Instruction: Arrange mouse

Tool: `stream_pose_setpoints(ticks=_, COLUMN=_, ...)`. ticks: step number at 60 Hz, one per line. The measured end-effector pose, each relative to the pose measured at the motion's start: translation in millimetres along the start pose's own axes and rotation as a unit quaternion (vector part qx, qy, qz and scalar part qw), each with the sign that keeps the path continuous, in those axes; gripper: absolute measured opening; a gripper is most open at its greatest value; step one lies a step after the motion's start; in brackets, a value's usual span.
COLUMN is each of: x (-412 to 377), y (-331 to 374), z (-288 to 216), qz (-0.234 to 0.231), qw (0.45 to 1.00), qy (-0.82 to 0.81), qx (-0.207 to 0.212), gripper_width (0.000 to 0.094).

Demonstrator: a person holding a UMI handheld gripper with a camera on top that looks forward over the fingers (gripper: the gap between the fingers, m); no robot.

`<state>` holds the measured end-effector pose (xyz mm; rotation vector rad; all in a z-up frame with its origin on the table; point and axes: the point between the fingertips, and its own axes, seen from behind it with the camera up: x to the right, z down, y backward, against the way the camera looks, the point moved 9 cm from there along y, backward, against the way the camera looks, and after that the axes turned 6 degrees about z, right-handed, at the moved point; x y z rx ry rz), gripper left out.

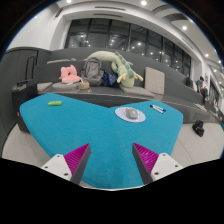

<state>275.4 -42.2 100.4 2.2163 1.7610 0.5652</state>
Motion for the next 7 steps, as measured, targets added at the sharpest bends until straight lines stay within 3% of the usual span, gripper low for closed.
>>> stream_pose_setpoints(ticks=7, x=2.2, y=3.6, z=1.1, qz=0.009, qw=1.0, qy=-0.004, qx=0.002, gripper_width=0.0855)
